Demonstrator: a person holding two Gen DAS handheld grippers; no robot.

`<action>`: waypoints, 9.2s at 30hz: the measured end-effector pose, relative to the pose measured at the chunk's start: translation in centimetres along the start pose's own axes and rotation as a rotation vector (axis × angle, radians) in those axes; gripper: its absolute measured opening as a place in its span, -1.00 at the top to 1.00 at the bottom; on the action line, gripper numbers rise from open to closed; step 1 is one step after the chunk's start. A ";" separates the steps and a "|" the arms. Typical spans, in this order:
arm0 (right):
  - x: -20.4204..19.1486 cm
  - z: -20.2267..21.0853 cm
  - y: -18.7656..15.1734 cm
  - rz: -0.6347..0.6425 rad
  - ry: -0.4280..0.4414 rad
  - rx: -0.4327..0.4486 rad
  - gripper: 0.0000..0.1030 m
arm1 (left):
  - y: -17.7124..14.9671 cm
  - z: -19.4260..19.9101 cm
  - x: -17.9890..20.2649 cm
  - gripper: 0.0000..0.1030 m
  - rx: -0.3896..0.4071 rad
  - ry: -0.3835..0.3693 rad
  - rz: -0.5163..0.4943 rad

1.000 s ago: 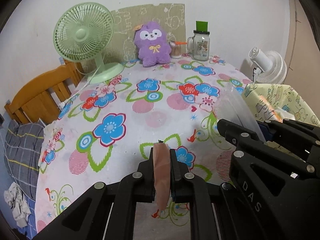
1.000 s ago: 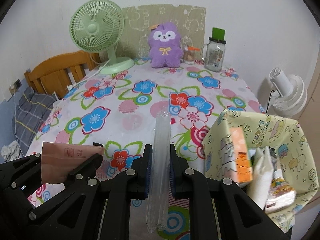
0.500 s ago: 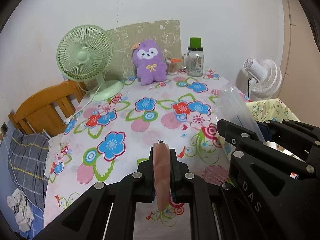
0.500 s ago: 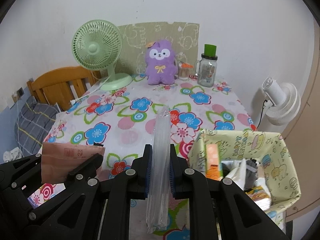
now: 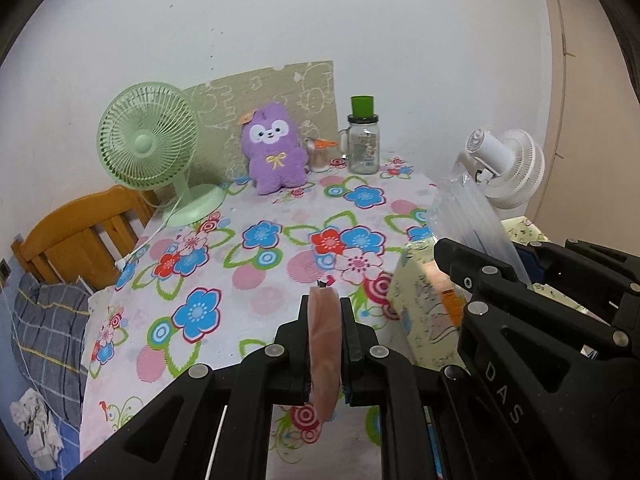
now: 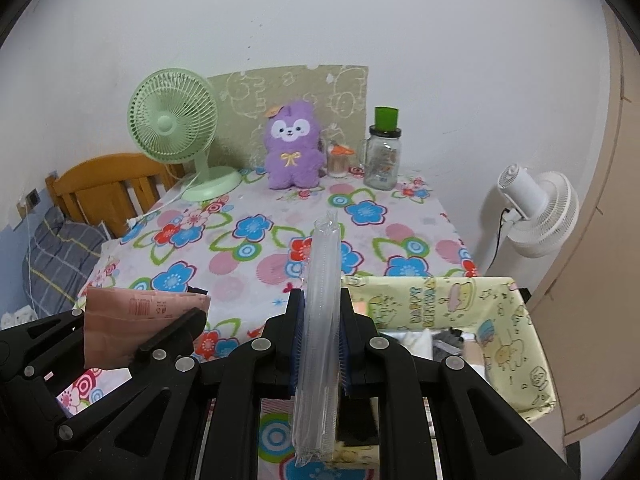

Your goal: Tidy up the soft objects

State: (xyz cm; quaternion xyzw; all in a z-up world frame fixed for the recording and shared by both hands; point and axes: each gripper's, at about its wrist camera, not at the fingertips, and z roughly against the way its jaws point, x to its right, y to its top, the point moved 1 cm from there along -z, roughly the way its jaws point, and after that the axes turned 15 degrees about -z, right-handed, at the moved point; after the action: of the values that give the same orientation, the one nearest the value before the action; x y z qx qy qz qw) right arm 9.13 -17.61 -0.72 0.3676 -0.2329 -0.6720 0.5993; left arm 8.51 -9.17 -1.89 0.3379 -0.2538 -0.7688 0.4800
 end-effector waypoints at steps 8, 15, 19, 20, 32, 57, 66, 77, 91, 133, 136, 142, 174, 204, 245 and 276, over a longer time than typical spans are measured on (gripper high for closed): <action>3.1 1.1 0.8 -0.031 -0.021 0.023 0.65 | 1.7 0.3 2.7 0.84 0.022 -0.018 -0.033; 6.1 1.6 1.5 -0.057 -0.054 0.034 0.65 | 3.2 -0.1 5.4 0.84 0.037 -0.051 -0.065; 7.8 1.3 1.8 -0.080 -0.067 0.032 0.65 | 4.0 -0.5 6.9 0.84 0.042 -0.061 -0.098; 8.2 1.3 1.9 -0.087 -0.070 0.031 0.65 | 4.3 -0.6 7.2 0.84 0.043 -0.059 -0.103; 12.1 0.3 3.0 -0.122 -0.119 0.025 0.65 | 6.5 -2.9 10.5 0.83 0.041 -0.107 -0.140; 14.5 -4.7 1.7 -0.131 -0.094 -0.084 0.66 | 5.9 -6.8 12.5 -0.43 -0.032 -0.076 -0.196; 14.7 -5.9 1.2 -0.132 -0.125 -0.121 0.58 | 5.2 -7.3 12.4 -0.64 -0.056 -0.068 -0.215; 14.3 -4.7 0.2 -0.107 -0.165 -0.086 -0.33 | 3.9 -7.1 11.5 -0.77 -0.068 -0.064 -0.217; 11.6 -2.9 -1.2 -0.104 -0.195 -0.053 -0.52 | 1.9 -5.4 9.0 -0.93 -0.033 -0.064 -0.203; -0.1 2.4 -3.8 -0.043 -0.127 0.098 -0.77 | -5.2 0.7 -3.9 -0.99 0.064 0.038 0.013; -0.3 2.9 -3.6 -0.044 -0.118 0.117 -0.78 | -5.4 1.4 -4.7 -0.99 0.076 0.056 0.026; -0.3 4.2 -3.5 -0.056 -0.117 0.144 -0.81 | -5.8 3.7 -5.9 -0.99 0.117 0.101 0.048; 0.3 10.0 -4.4 -0.077 -0.067 0.296 -0.95 | -6.3 9.4 -5.6 -0.99 0.247 0.069 0.143; 0.1 10.5 -4.2 -0.080 -0.062 0.303 -0.95 | -6.0 10.2 -5.5 -1.00 0.245 0.078 0.151; 0.6 9.5 -4.5 -0.088 -0.086 0.274 -0.95 | -6.1 9.0 -4.8 -0.99 0.229 0.072 0.159; 0.7 8.7 -4.5 -0.085 -0.096 0.264 -0.95 | -6.2 8.6 -5.3 -0.99 0.223 0.071 0.169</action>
State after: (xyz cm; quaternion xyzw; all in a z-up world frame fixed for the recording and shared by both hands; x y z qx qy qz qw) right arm -0.45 -18.67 1.17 0.4202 -0.3318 -0.6771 0.5049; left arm 0.09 -1.23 0.69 0.3936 -0.3480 -0.6802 0.5112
